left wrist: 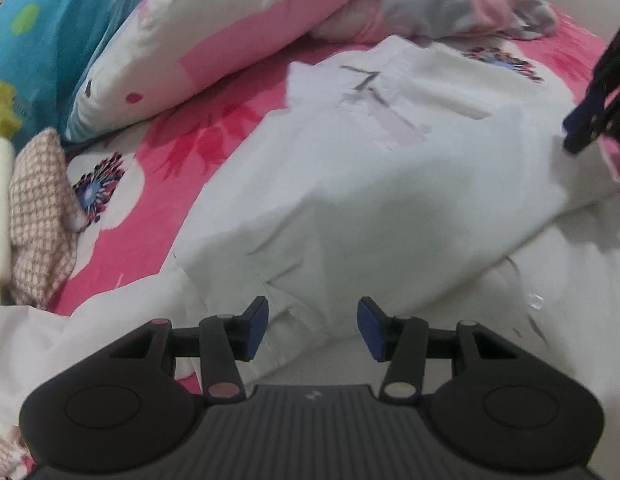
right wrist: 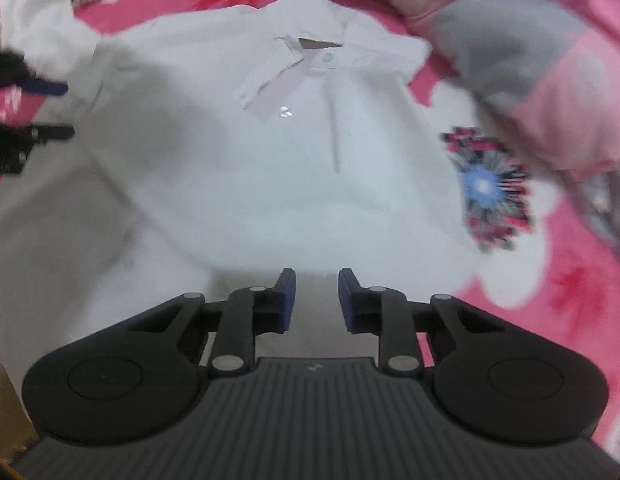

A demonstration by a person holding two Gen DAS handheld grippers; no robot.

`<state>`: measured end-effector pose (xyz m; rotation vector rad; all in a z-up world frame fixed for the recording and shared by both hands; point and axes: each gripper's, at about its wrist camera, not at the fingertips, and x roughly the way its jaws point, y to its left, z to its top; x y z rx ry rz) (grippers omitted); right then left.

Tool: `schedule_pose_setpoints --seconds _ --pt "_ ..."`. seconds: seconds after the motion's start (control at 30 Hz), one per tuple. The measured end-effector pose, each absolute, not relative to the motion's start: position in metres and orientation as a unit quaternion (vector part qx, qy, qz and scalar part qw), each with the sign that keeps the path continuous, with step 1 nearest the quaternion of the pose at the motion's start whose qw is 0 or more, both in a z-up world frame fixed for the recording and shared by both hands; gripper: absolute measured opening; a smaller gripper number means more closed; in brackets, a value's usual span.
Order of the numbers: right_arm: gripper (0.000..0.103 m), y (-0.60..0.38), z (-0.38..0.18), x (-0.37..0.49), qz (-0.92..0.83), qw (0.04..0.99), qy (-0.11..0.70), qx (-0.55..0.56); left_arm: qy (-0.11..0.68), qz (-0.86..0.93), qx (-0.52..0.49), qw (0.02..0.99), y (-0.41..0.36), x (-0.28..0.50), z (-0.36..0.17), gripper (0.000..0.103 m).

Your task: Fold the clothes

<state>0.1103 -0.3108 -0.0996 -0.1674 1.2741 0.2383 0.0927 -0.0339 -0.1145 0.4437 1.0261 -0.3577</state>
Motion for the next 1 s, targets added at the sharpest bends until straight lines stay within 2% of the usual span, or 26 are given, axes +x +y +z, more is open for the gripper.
schedule_pose_setpoints --seconds 0.17,0.43,0.6,0.73,0.83,1.0 --pt "0.021 -0.301 -0.155 0.124 0.148 0.786 0.599 -0.023 0.508 -0.143 0.196 0.827 -0.027 0.106 -0.143 0.055" --pt "0.021 -0.317 -0.107 0.131 0.101 0.837 0.538 -0.014 0.496 -0.136 0.191 0.836 -0.018 0.098 -0.139 0.054" --pt "0.021 -0.346 -0.127 0.176 0.046 0.858 0.512 0.003 0.492 -0.131 0.191 0.839 -0.016 0.096 -0.141 0.055" --pt "0.018 -0.388 -0.154 0.205 -0.029 0.862 0.505 0.038 0.493 -0.129 0.187 0.84 -0.015 0.097 -0.144 0.055" --pt "0.02 -0.408 -0.143 0.204 -0.056 0.872 0.477 0.095 0.494 -0.13 0.184 0.84 -0.014 0.097 -0.144 0.056" --pt "0.021 -0.409 -0.115 0.188 -0.031 0.882 0.463 0.089 0.495 -0.136 0.186 0.838 -0.012 0.099 -0.143 0.056"
